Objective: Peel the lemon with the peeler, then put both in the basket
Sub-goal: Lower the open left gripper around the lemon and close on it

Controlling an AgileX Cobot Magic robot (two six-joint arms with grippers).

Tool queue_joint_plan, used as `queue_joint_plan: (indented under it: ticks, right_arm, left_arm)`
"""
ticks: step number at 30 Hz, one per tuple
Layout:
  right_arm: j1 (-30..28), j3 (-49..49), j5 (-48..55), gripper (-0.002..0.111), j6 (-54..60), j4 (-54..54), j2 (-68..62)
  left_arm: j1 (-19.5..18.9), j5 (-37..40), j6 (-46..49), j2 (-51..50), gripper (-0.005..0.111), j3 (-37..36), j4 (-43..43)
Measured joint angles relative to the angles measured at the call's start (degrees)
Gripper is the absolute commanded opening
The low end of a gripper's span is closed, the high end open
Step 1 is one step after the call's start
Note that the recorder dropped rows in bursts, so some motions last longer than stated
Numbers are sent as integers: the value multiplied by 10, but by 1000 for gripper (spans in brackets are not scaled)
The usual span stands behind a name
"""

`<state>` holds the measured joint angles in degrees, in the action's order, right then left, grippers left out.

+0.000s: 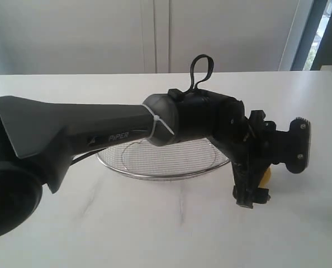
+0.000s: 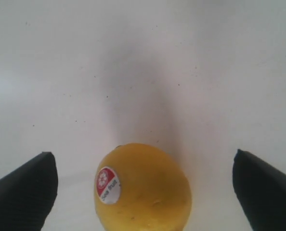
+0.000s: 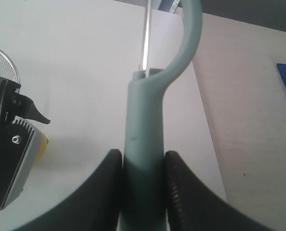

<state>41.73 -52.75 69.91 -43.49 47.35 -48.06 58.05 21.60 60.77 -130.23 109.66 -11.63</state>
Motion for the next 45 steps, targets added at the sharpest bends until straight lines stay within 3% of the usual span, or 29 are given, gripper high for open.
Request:
queue_joint_plan:
  ticks: [16, 21, 29, 35, 45]
  right_arm:
    - [0, 0, 0, 0, 0, 0, 0]
    - [0, 0, 0, 0, 0, 0, 0]
    - [0, 0, 0, 0, 0, 0, 0]
    - [0, 0, 0, 0, -4, 0, 0]
    - [0, 0, 0, 0, -12, 0, 0]
  left_arm:
    - [0, 21, -9, 21, 98, 0, -14]
    - [0, 24, -109, 34, 98, 29, -5]
    - [-13, 167, -213, -2, 98, 163, 30]
    - [-25, 267, -229, -50, 98, 236, 25]
    - [-26, 263, -199, -78, 98, 241, -6]
